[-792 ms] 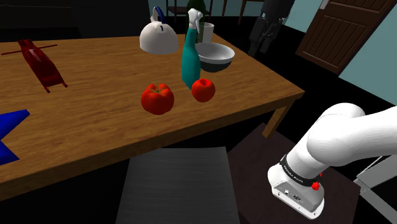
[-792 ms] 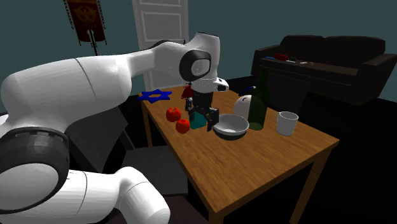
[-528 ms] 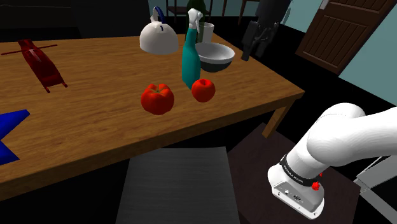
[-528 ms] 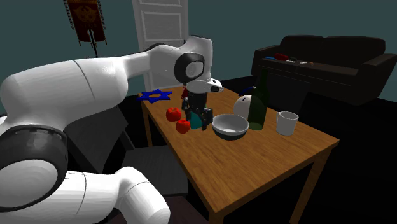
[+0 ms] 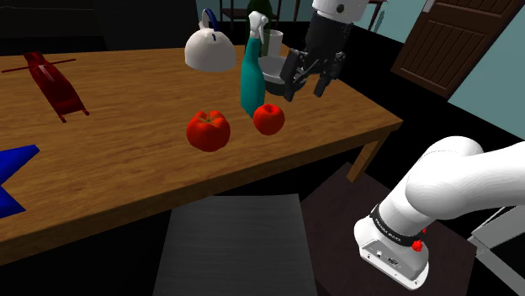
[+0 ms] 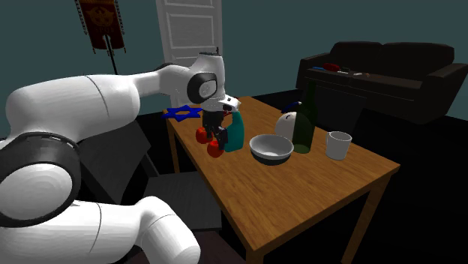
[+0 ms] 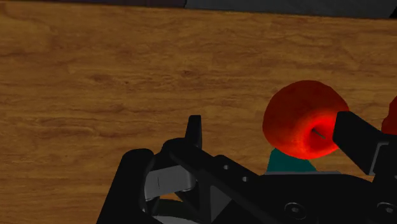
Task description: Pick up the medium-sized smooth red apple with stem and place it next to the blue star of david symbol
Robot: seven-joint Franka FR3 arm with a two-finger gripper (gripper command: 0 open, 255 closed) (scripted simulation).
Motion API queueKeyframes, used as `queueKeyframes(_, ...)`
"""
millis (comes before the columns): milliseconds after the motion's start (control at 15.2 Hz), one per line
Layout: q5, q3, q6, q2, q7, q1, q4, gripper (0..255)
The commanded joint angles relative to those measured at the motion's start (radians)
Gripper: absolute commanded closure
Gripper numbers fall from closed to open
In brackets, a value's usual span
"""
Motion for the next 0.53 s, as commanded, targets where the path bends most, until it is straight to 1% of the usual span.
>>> queueKeyframes(0,0.029,0.065,0.045,0.027,0.095,-0.008,0.006,0)
queueKeyframes(132,0.051,0.129,0.089,0.06,0.183,-0.02,0.019,0)
queueKeyframes(198,0.056,0.149,0.102,0.071,0.21,-0.025,0.024,0)
queueKeyframes(462,0.067,0.165,0.156,0.078,0.208,-0.022,-0.023,0)
